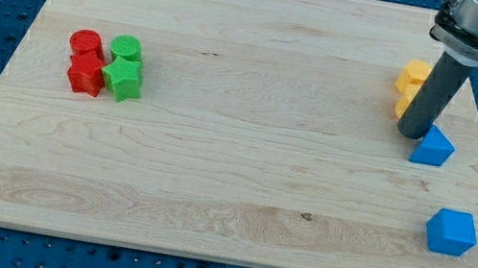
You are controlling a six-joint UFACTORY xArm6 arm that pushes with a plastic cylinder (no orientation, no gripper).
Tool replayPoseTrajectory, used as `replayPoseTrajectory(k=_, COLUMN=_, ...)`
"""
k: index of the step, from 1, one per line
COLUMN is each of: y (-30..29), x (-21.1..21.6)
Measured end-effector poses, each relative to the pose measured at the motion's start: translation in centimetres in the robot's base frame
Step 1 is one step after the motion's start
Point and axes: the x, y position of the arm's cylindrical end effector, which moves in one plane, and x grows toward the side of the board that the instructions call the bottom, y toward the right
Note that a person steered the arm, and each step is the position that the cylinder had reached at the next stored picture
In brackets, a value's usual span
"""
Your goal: Slightly push the blue triangle to the top left of the blue cube
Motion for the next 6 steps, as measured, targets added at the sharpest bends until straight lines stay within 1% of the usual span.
replayPoseTrajectory(k=1, y=2.0, x=0.2)
replayPoseTrajectory(k=2, y=2.5, x=1.9)
replayPoseTrajectory(k=4, y=2.5, x=3.8)
replayPoseTrajectory(k=6, y=5.8, x=1.9)
